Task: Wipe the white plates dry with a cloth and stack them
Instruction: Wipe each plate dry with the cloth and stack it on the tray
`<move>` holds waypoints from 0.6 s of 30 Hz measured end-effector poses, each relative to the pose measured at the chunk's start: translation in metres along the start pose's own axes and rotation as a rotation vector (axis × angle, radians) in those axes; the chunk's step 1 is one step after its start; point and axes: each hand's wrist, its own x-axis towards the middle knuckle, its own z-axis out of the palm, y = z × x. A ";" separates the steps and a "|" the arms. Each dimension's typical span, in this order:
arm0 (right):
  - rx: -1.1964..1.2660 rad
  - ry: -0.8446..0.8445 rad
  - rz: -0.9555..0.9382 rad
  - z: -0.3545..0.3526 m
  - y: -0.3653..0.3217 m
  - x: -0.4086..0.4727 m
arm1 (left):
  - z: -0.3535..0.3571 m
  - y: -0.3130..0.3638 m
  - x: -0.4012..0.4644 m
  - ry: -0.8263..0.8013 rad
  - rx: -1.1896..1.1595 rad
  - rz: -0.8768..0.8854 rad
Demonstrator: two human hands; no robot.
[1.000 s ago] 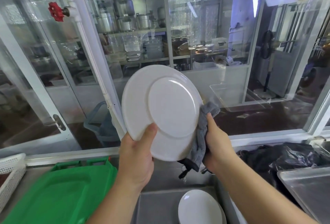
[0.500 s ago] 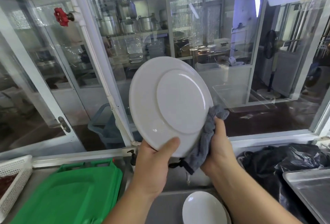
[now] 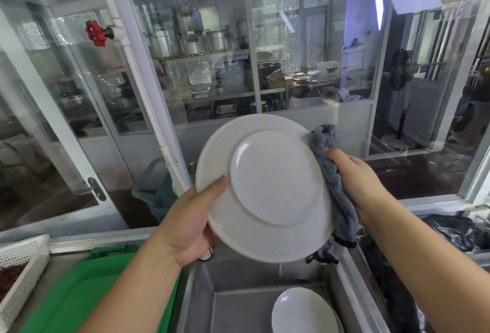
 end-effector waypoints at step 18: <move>-0.507 0.022 -0.429 0.043 0.047 -0.055 | 0.036 -0.032 0.003 0.236 -0.158 0.227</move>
